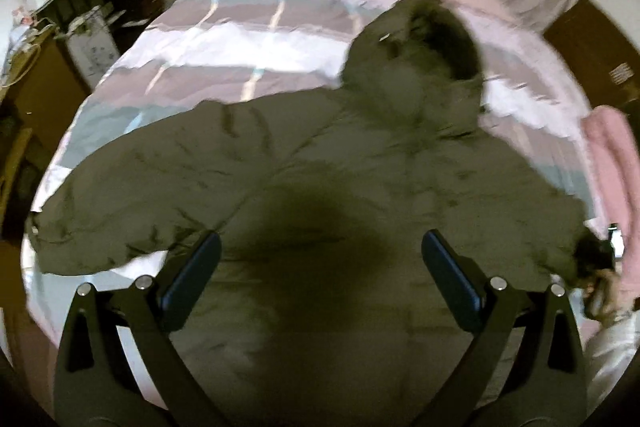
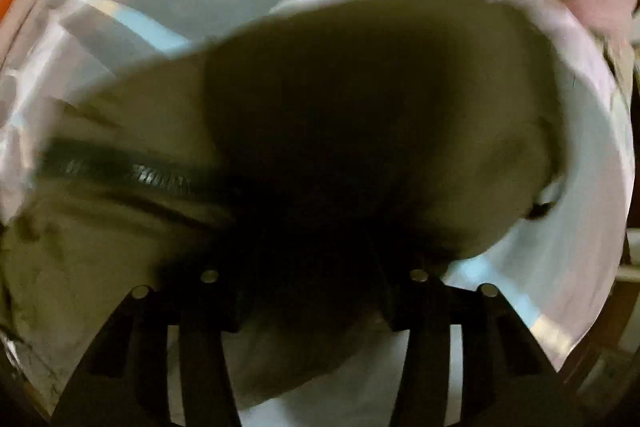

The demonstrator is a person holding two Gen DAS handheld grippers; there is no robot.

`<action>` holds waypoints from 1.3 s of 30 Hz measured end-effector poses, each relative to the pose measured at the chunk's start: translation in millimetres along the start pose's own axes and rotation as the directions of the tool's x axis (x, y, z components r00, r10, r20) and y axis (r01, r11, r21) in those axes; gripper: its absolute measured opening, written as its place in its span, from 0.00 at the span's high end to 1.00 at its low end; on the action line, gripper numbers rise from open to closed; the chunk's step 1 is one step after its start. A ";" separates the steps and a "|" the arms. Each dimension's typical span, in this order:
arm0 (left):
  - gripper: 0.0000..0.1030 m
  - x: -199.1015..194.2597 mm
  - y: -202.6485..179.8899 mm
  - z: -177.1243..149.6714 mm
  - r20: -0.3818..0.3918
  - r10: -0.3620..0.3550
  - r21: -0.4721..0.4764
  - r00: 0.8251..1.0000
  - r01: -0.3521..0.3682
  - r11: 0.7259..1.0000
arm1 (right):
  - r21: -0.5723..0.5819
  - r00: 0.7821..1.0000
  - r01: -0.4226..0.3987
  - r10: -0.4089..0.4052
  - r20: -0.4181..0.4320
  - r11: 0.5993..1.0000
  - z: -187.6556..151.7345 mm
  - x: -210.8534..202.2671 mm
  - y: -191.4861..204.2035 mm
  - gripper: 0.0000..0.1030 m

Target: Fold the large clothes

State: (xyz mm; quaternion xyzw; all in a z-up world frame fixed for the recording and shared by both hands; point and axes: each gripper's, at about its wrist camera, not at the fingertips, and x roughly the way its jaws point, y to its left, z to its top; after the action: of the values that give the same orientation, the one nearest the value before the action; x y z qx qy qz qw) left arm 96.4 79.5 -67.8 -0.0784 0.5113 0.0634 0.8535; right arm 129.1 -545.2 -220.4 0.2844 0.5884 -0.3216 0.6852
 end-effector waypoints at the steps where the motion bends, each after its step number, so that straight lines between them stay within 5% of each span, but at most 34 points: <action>1: 0.02 4.7 5.5 2.4 -0.009 0.018 -0.007 1.000 -0.018 1.000 | 0.018 1.000 -0.024 0.024 -0.003 1.000 2.5 -13.9 -1.3 0.47; 5: 0.02 18.4 28.5 12.2 -0.022 0.034 -0.040 0.999 -0.035 0.999 | 0.030 0.965 -0.237 0.232 0.125 0.971 -13.1 -80.0 -3.3 0.30; 7: 0.02 29.3 46.5 21.0 0.003 0.058 -0.041 0.998 -0.058 0.997 | -0.097 0.932 -0.351 0.357 0.054 0.931 -36.2 -98.7 22.5 0.30; 9: 0.02 49.2 70.1 27.0 -0.019 0.091 -0.066 0.996 -0.092 0.994 | -0.230 0.928 -0.367 0.373 -0.021 0.901 -68.2 -109.4 55.3 0.30; 11: 0.02 77.0 102.5 26.3 -0.118 0.078 -0.155 0.990 -0.096 0.983 | -0.319 0.923 -0.384 0.371 -0.103 0.867 -103.3 -116.8 78.8 0.30; 14: 0.02 128.1 161.9 11.3 -0.269 -0.037 -0.354 0.962 -0.063 0.933 | -0.317 0.863 -0.500 0.433 -0.262 0.806 -155.2 -114.5 84.6 0.30; 16: 0.04 146.4 183.5 8.2 -0.284 -0.016 -0.371 0.959 -0.095 0.924 | -0.315 0.843 -0.528 0.441 -0.309 0.788 -184.7 -119.7 85.0 0.30; 20: 0.12 136.8 197.5 10.7 -0.263 -0.008 -0.439 0.965 -0.113 0.891 | -0.226 0.812 -0.570 0.500 -0.301 0.790 -153.8 -120.2 54.5 0.30; 23: 0.08 81.0 154.9 25.0 -0.110 -0.018 -0.333 0.994 -0.020 0.943 | -0.066 0.775 -0.616 0.588 -0.234 0.785 -89.5 -111.6 5.9 0.15; 24: 0.02 66.1 138.9 26.6 -0.074 -0.007 -0.276 0.997 -0.014 0.961 | -0.012 0.784 -0.605 0.594 -0.179 0.796 -69.5 -108.4 -14.6 0.12; 26: 0.02 39.3 102.2 26.7 -0.003 0.004 -0.153 1.000 -0.004 0.988 | 0.113 0.837 -0.539 0.546 -0.038 0.835 -34.2 -101.2 -61.4 0.07; 29: 0.02 20.7 42.1 17.5 0.010 -0.054 0.015 0.998 0.054 0.998 | 0.271 0.877 -0.470 0.480 0.033 0.840 -1.8 -70.0 -119.9 0.04; 34: 0.02 20.9 -22.3 -1.3 -0.076 -0.121 0.164 0.990 0.133 0.978 | 0.522 0.854 -0.429 0.520 -0.033 0.738 12.5 -11.0 -171.0 0.04; 36: 0.02 17.8 -41.2 -11.4 -0.083 -0.111 0.220 0.990 0.127 0.967 | 0.530 0.872 -0.402 0.489 -0.028 0.747 17.1 -6.0 -171.5 0.04; 38: 0.02 16.4 -59.2 -19.7 -0.092 -0.096 0.273 0.991 0.117 0.955 | 0.503 0.897 -0.380 0.443 -0.006 0.776 22.1 -9.0 -167.0 0.15; 39: 0.02 18.1 -61.9 -23.6 -0.096 -0.093 0.287 0.991 0.117 0.951 | 0.488 0.899 -0.384 0.438 0.003 0.784 19.7 -5.3 -154.4 0.52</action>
State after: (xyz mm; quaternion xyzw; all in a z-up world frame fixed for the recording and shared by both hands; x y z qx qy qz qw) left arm 96.2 14.7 -90.5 0.0187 0.5444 -0.0613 0.8364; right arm 21.1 -657.3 -214.0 0.5827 0.4516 -0.2829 0.6136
